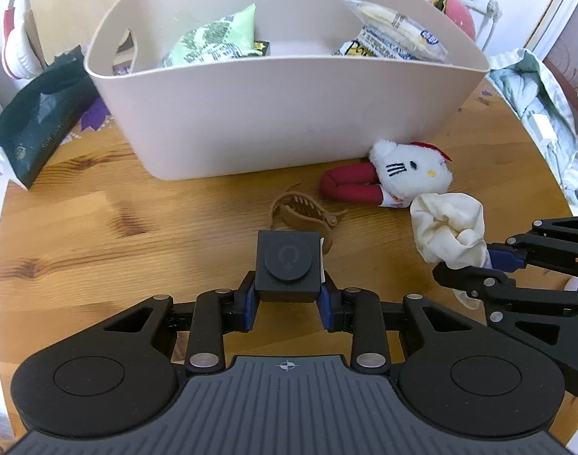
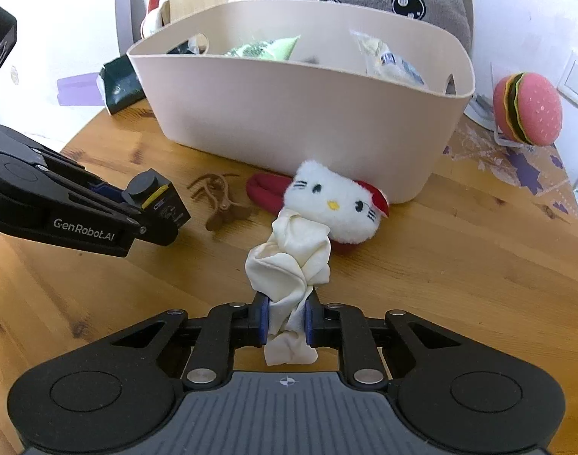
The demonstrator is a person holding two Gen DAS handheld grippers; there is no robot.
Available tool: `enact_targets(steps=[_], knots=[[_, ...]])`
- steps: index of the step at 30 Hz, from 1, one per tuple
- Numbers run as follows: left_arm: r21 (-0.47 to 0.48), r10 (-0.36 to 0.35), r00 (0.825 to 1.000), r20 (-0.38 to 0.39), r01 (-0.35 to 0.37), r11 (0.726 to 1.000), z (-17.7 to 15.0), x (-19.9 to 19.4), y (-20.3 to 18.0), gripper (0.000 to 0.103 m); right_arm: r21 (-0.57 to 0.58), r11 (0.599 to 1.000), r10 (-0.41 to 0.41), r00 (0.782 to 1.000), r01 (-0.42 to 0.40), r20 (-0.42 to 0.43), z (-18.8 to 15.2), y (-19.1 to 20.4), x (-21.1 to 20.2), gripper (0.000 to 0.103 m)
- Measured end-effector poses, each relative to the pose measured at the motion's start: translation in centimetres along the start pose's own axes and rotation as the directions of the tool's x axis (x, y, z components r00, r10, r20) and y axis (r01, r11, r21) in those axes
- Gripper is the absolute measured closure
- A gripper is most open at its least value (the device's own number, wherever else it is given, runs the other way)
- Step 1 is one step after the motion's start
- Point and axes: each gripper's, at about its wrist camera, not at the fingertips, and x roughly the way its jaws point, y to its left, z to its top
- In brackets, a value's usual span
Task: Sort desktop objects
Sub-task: 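Lift both items over the beige basket and open both tools to release them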
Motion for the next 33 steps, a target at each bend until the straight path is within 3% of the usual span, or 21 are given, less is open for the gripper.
enact_targets(steps=[18, 33], knots=[[-0.019, 0.01, 0.994, 0.104, -0.008, 1.0, -0.2, -6.3, 2.9, 0.071, 0.039, 0.999, 0.022, 0.994, -0.027, 0.108, 1.6, 0.7, -6.0, 0.087], [-0.007, 0.05, 0.965, 0.257, -0.05, 0.999, 5.6, -10.6, 4.6, 0.071, 0.065, 0.997, 0.012, 0.958, -0.032, 0.286, 8.4, -0.9, -10.7, 0.087]])
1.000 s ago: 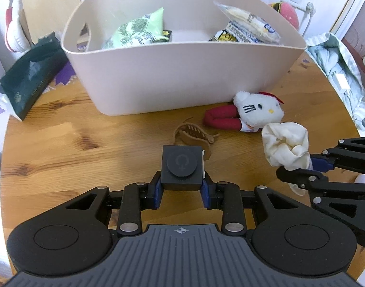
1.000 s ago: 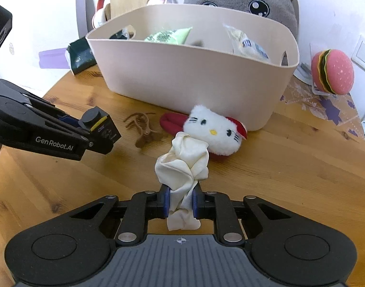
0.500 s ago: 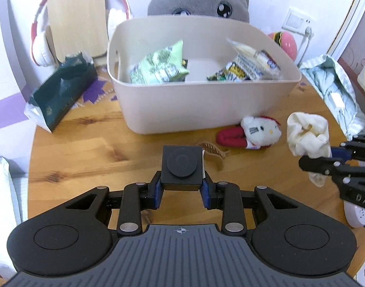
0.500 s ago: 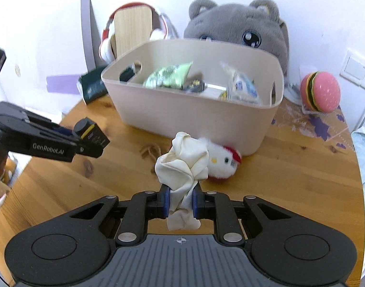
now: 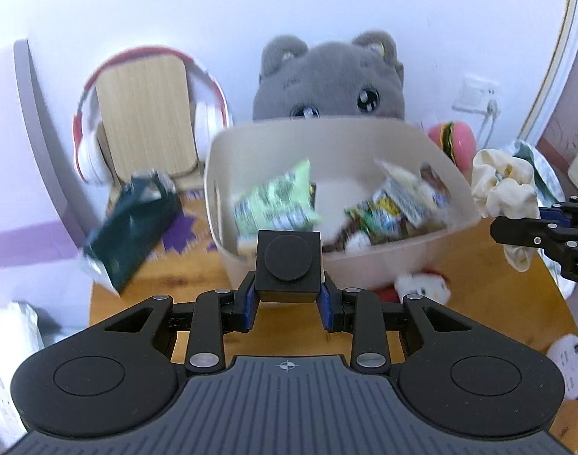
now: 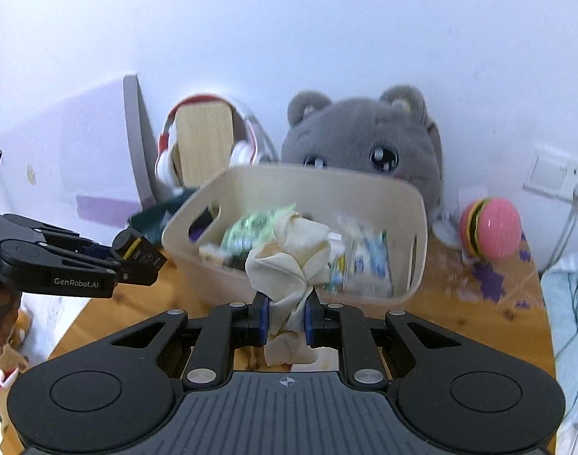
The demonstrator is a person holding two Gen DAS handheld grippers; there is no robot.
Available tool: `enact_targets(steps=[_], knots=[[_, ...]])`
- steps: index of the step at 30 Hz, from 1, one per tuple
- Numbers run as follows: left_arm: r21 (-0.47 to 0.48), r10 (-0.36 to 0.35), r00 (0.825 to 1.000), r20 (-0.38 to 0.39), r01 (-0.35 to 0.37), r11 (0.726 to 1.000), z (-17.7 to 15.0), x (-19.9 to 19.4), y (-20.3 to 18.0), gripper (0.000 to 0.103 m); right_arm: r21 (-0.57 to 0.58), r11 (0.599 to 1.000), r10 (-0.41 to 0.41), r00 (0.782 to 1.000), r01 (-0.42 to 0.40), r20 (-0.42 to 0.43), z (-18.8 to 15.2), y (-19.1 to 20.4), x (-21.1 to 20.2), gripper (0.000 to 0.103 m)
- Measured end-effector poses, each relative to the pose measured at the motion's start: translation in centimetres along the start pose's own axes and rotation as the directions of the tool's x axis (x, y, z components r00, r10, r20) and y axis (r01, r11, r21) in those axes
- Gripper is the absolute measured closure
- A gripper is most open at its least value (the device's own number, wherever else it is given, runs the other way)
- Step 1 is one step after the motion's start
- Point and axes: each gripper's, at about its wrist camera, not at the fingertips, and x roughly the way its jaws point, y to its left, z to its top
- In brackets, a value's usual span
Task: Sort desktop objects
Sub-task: 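Lift both items over the beige basket and open both tools to release them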
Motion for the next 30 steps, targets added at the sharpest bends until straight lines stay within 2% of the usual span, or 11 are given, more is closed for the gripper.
enact_targets(steps=[6, 13, 18, 22, 30], knots=[[-0.001, 0.025, 0.999, 0.026, -0.025, 1.0, 2.9, 1.1, 0.4, 0.071, -0.009, 1.0, -0.029, 0.999, 0.029, 0.045, 2.9, -1.1, 0.7, 0.087], [-0.012, 0.051, 0.998, 0.046, -0.05, 0.999, 5.8, 3.3, -0.1, 0.071, -0.01, 0.998, -0.065, 0.997, 0.065, 0.042, 4.6, -2.9, 3.2, 0.086], [-0.002, 0.055, 0.998, 0.014, -0.055, 0.998, 6.8, 5.8, -1.3, 0.071, 0.001, 0.997, -0.079, 0.996, 0.079, 0.035, 5.5, -4.0, 5.1, 0.086], [-0.017, 0.054, 0.998, -0.016, -0.054, 0.998, 7.0, 7.8, -1.7, 0.071, -0.035, 0.995, -0.09, 0.996, 0.091, 0.015, 6.0, -3.8, 7.1, 0.086], [-0.032, 0.081, 0.993, -0.082, -0.084, 0.996, 6.9, 11.2, -1.3, 0.071, -0.063, 0.995, -0.081, 0.995, 0.078, -0.058, 5.8, -2.9, 11.0, 0.086]])
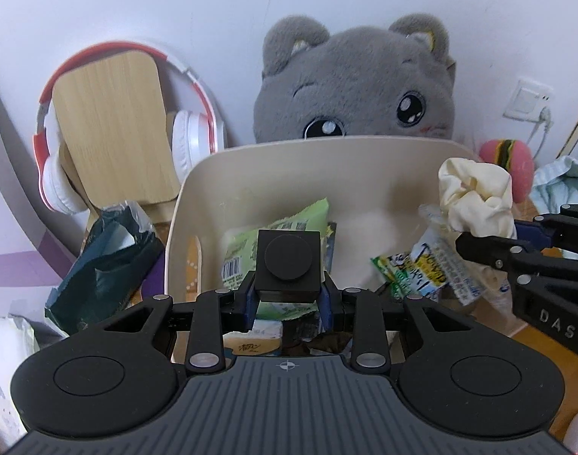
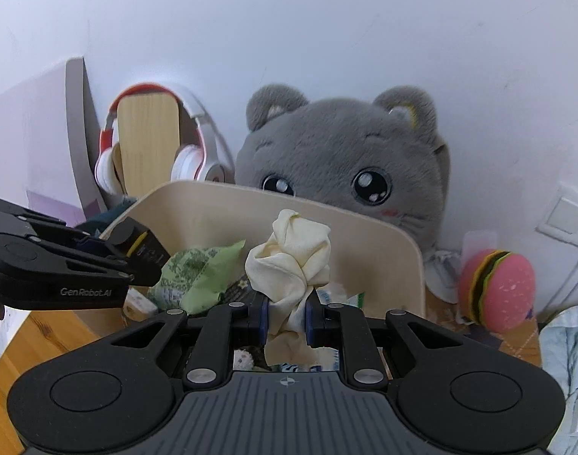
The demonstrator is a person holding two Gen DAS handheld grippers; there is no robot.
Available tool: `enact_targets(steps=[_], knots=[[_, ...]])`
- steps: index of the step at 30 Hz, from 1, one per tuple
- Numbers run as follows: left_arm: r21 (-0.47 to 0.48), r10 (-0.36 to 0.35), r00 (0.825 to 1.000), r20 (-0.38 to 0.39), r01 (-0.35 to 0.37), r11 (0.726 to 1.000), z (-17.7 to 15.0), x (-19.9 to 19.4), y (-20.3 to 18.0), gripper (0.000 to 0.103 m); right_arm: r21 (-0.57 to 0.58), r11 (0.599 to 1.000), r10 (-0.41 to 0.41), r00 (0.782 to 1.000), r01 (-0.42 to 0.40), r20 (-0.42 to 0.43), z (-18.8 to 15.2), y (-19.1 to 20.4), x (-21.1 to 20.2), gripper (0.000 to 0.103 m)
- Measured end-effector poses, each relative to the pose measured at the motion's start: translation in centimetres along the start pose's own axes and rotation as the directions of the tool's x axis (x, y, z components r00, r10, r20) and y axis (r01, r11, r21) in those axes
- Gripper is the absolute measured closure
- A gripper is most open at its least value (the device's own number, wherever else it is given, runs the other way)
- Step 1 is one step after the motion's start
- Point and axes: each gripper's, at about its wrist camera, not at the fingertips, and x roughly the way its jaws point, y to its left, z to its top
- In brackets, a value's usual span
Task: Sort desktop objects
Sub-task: 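Lift both items over the beige basket and open both tools to release them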
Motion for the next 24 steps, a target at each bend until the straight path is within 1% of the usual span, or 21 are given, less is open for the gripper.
enact_targets(steps=[4, 6, 9, 11, 12, 14, 15, 16, 17, 18, 19, 20, 21, 22, 24], knots=[[-0.005, 0.007, 0.998, -0.056, -0.007, 1.0, -0.2, 1.5, 0.3, 0.071, -0.006, 1.0, 0.003, 0.999, -0.003, -0.04, -0.4, 0.3, 1.7, 0.086], [0.006, 0.017, 0.998, -0.068, -0.016, 1.0, -0.3, 2.0, 0.2, 0.071, -0.001, 1.0, 0.005, 0.998, -0.005, -0.06, -0.5, 0.3, 2.3, 0.086], [0.018, 0.015, 0.996, -0.084, -0.013, 1.0, -0.3, 2.5, -0.2, 0.071, 0.008, 1.0, 0.021, 0.994, -0.021, -0.104, -0.8, 0.2, 3.4, 0.085], [0.029, 0.009, 0.995, -0.096, -0.007, 1.0, -0.3, 2.7, -0.5, 0.07, 0.0, 1.0, 0.018, 0.992, -0.018, -0.123, -1.1, 0.4, 3.8, 0.084], [0.033, 0.004, 0.995, -0.102, -0.001, 0.999, -0.3, 2.8, -0.6, 0.068, -0.004, 1.0, 0.016, 0.992, -0.016, -0.128, -1.2, 0.5, 3.9, 0.084], [0.04, -0.007, 0.994, -0.106, 0.011, 0.999, -0.3, 2.8, -0.9, 0.055, -0.004, 1.0, 0.012, 0.991, -0.012, -0.135, -1.4, 0.5, 4.1, 0.083], [0.042, -0.011, 0.994, -0.106, 0.015, 0.999, -0.3, 2.8, -1.0, 0.037, -0.003, 1.0, 0.011, 0.99, -0.011, -0.138, -1.4, 0.5, 4.2, 0.078], [0.044, -0.004, 0.995, -0.103, 0.009, 0.999, -0.4, 2.8, -1.1, 0.027, -0.005, 1.0, 0.009, 0.99, -0.01, -0.14, -1.5, 0.5, 4.2, 0.065], [0.05, 0.023, 0.995, -0.102, -0.018, 0.999, -0.4, 2.7, -1.1, 0.025, -0.008, 1.0, 0.006, 0.99, -0.007, -0.138, -1.5, 0.4, 4.2, 0.062], [0.051, 0.033, 0.994, -0.101, -0.028, 0.998, -0.4, 2.7, -1.0, 0.02, -0.01, 1.0, 0.006, 0.991, -0.008, -0.132, -1.5, 0.4, 4.0, 0.058], [0.046, 0.033, 0.995, -0.099, -0.029, 0.999, -0.4, 2.6, -0.7, 0.015, -0.011, 1.0, 0.002, 0.991, -0.003, -0.132, -1.5, 0.4, 4.0, 0.052], [0.036, 0.029, 0.995, -0.092, -0.026, 0.999, -0.3, 2.5, -0.4, 0.013, -0.007, 1.0, 0.004, 0.991, -0.005, -0.132, -1.5, 0.2, 3.9, 0.048], [0.025, 0.023, 0.996, -0.087, -0.021, 0.999, -0.4, 2.4, 0.0, 0.009, 0.001, 1.0, 0.009, 0.992, -0.009, -0.126, -1.5, -0.1, 3.7, 0.04], [0.017, 0.021, 0.996, -0.085, -0.019, 1.0, -0.6, 2.2, 0.2, 0.008, 0.009, 1.0, 0.009, 0.993, -0.007, -0.118, -1.5, -0.2, 3.4, 0.029], [0.014, 0.025, 0.997, -0.078, -0.024, 1.0, -0.7, 1.9, 0.5, 0.008, 0.02, 1.0, -0.002, 0.995, 0.004, -0.097, -1.4, -0.5, 2.9, 0.017]])
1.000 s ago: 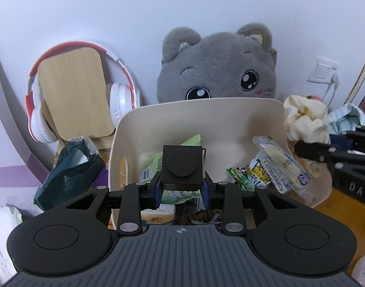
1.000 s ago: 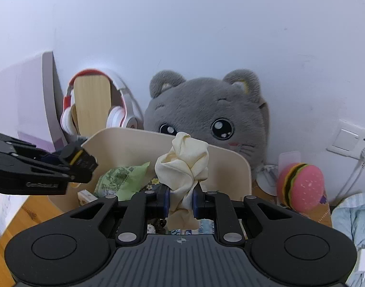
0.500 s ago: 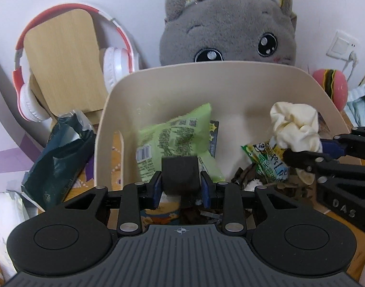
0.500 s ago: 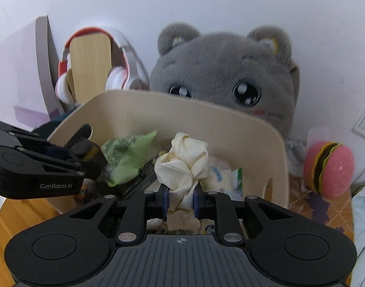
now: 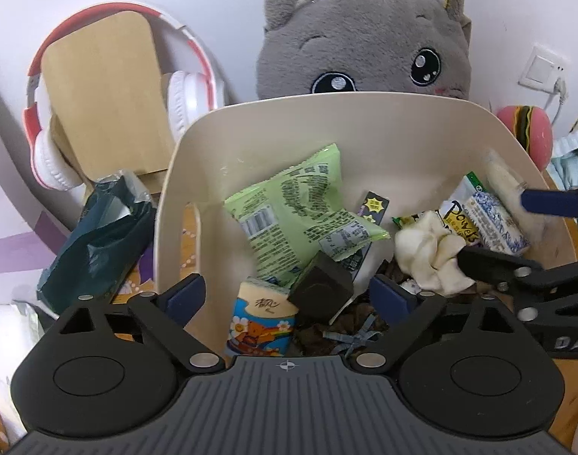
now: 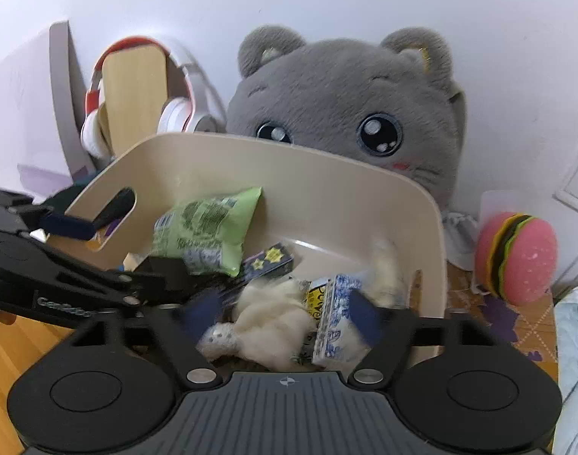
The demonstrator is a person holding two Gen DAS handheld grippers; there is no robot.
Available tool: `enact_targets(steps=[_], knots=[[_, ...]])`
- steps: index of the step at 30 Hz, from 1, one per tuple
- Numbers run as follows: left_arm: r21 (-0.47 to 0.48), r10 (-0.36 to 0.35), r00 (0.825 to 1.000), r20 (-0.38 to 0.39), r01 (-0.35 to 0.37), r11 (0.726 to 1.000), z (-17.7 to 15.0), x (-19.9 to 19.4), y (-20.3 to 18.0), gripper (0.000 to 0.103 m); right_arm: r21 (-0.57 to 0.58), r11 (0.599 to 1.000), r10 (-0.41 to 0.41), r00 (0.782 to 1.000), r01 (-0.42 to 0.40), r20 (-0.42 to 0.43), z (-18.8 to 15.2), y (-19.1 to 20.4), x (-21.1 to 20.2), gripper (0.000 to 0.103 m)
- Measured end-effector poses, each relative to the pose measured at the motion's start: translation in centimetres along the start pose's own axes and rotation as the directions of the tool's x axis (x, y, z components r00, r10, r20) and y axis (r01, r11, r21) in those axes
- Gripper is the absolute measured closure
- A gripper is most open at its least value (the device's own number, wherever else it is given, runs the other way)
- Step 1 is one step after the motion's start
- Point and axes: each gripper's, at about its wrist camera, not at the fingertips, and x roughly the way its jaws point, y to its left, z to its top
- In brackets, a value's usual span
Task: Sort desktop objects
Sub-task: 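Lift both items over the beige basket and open both tools to release them, then move both tools back toward the brown claw clip and Hello Kitty plush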
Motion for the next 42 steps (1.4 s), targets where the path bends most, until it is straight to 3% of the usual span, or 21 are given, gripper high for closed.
enact_targets(steps=[6, 17, 27, 31, 42], knots=[[-0.011, 0.003, 0.999, 0.037, -0.003, 1.0, -0.6, -1.4, 0.5, 0.006, -0.006, 1.0, -0.011, 0.999, 0.011, 0.048, 0.2, 0.3, -1.7, 0.0], [-0.007, -0.005, 0.997, 0.073, 0.005, 1.0, -1.2, -4.1, 0.7, 0.005, -0.051, 0.998, -0.024, 0.995, 0.03, 0.099, 0.0, 1.2, -4.6, 0.0], [-0.002, -0.011, 0.995, 0.099, 0.011, 1.0, -4.0, -6.1, 0.7, 0.005, -0.024, 0.999, -0.039, 0.992, 0.042, 0.121, -2.6, -0.3, -7.4, 0.0], [0.013, -0.026, 0.994, 0.106, 0.025, 1.0, -5.6, -6.7, 0.3, 0.005, 0.01, 0.999, -0.039, 0.994, 0.038, 0.106, -4.1, -1.1, -8.0, 0.0], [0.019, -0.072, 0.997, -0.002, 0.072, 0.997, -9.9, -4.3, -2.0, 0.005, 0.031, 0.999, -0.02, 1.0, 0.02, -0.007, -8.4, -0.7, -6.1, 0.0]])
